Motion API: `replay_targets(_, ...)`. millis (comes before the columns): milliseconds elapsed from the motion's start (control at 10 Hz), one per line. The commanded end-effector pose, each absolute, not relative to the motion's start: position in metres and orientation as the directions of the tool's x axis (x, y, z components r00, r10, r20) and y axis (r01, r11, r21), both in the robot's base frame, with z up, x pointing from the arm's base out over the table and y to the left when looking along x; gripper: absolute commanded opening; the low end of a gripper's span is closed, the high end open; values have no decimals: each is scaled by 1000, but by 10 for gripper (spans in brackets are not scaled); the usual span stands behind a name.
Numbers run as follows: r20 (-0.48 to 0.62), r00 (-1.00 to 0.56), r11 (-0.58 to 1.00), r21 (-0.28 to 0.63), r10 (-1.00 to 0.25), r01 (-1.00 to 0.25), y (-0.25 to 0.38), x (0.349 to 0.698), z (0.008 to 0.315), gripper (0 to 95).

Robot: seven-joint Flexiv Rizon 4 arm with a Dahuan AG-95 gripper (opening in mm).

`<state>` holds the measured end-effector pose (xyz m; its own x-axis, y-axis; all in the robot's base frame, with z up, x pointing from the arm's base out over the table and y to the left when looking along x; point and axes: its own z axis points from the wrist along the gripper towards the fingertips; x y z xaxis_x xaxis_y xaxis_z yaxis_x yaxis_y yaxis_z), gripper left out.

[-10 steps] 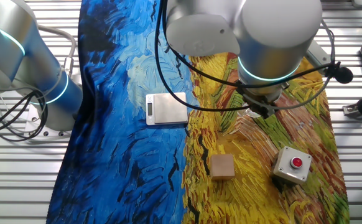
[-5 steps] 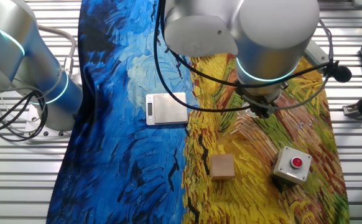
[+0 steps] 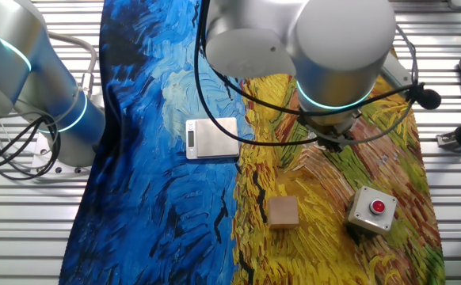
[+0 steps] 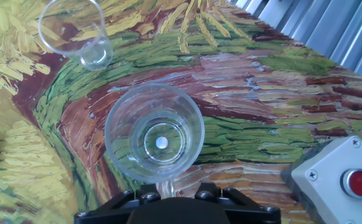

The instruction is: Pour the water from one cup into another empty cup

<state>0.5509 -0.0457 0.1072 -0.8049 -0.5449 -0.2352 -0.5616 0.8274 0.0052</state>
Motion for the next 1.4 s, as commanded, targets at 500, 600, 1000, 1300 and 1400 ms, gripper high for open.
replay_targets(500, -241, -808, 832, 0, -538, -554, -41, 552, 102, 380)
replay_targets(600, -242, -809, 833, -1, -536, -553, -40, 552, 101, 380)
replay_targets(1000, -242, -811, 837, -3, -532, -548, -36, 553, 98, 380)
replay_targets(1300, -245, -811, 838, -5, -531, -546, -35, 552, 97, 380)
replay_targets(1400, -245, -811, 838, -5, -530, -546, -34, 552, 97, 380)
